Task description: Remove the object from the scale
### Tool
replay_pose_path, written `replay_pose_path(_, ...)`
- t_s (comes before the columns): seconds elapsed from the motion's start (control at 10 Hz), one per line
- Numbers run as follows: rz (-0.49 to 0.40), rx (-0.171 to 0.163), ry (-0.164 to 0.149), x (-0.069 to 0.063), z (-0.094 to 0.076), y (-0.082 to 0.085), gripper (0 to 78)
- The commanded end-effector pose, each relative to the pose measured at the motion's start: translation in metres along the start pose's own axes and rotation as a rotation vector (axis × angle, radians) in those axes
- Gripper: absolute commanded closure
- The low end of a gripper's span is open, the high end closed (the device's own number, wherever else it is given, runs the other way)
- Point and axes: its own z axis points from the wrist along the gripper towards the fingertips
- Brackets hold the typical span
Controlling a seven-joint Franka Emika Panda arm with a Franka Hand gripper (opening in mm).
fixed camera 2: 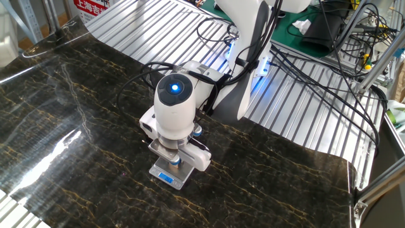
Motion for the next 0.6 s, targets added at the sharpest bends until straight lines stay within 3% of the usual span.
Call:
replay_pose_path(0.1,0.004,0.000,-0.004,-0.001,-0.001,0.000,76.4)
replay_pose_path(0.6,0.007,0.006,0.003,-0.001,-0.013,-0.001,76.4)
